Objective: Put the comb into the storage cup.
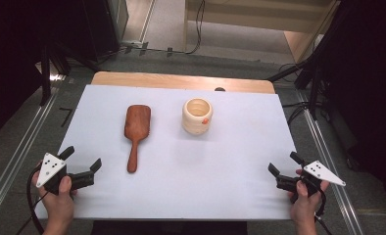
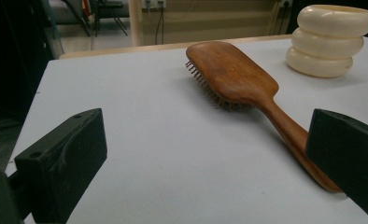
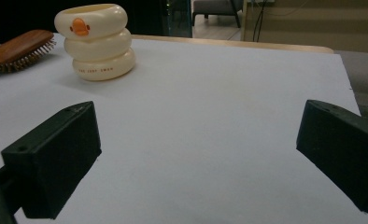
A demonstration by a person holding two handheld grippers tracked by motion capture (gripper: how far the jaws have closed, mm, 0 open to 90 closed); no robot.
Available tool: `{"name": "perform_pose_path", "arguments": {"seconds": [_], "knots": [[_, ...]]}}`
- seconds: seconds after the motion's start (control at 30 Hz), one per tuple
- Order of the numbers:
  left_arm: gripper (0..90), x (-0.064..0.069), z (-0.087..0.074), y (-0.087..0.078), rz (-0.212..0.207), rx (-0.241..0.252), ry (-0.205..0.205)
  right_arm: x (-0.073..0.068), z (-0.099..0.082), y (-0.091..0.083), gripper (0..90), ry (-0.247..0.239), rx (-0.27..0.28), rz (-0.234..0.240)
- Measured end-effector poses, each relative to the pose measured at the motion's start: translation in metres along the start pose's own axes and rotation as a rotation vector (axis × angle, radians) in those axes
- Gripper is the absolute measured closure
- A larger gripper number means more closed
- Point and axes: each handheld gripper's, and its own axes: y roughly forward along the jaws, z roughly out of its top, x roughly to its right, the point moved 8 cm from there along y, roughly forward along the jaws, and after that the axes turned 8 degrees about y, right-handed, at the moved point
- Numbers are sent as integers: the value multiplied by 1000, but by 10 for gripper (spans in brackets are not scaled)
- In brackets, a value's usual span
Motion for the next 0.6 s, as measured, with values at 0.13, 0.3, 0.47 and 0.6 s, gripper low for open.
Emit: {"name": "perform_pose_path", "arguments": {"seconds": [0.13, 0.3, 0.47, 0.6], "knots": [[0, 1, 1, -1, -3, -5, 16, 0, 0, 0, 0, 1, 2, 1], [4, 4, 3, 1, 2, -22, 46, 0, 0, 0, 0, 0, 2, 4], [10, 9, 16, 0, -3, -10, 52, 0, 0, 0, 0, 3, 3, 4], [18, 18, 30, 1, -12, -17, 72, 0, 0, 1, 0, 3, 2, 3]]}}
